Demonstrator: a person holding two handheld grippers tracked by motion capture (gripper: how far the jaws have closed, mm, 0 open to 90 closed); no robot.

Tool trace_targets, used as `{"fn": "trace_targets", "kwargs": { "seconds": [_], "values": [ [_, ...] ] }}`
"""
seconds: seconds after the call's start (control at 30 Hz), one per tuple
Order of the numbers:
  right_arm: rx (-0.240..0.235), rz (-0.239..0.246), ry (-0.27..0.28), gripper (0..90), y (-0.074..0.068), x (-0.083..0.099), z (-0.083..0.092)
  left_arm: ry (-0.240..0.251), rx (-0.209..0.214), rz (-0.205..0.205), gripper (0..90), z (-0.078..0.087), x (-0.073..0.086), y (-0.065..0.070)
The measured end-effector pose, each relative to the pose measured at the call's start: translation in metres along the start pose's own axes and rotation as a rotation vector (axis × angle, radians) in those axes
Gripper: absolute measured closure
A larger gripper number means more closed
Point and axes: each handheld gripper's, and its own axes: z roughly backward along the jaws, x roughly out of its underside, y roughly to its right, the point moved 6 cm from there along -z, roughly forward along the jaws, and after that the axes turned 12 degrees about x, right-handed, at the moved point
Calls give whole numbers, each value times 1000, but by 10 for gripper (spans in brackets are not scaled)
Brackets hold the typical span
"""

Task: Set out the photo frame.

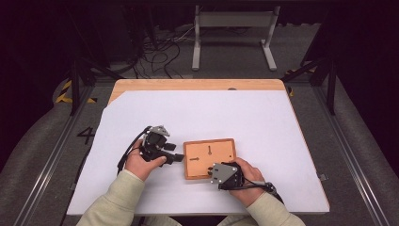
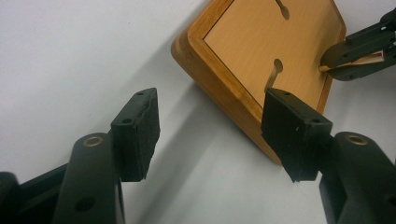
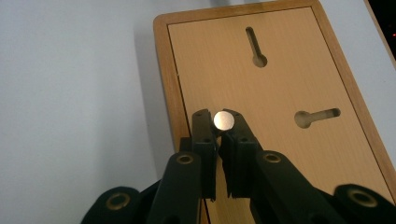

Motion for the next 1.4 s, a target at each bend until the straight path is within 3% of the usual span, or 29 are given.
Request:
{"fn": "trace_targets", "kwargs": {
  "seconds": [0.63, 1.03, 1.4],
  "values": [
    [40, 23, 1, 844, -4, 0, 2, 36, 63, 22, 318, -19, -13, 0],
    [51, 34, 7, 844, -5, 0, 2, 24, 99, 44, 292, -36, -19, -2],
    [51, 41, 7, 844, -5, 1, 3, 17, 138, 33, 265, -45, -22, -2]
  ]
}}
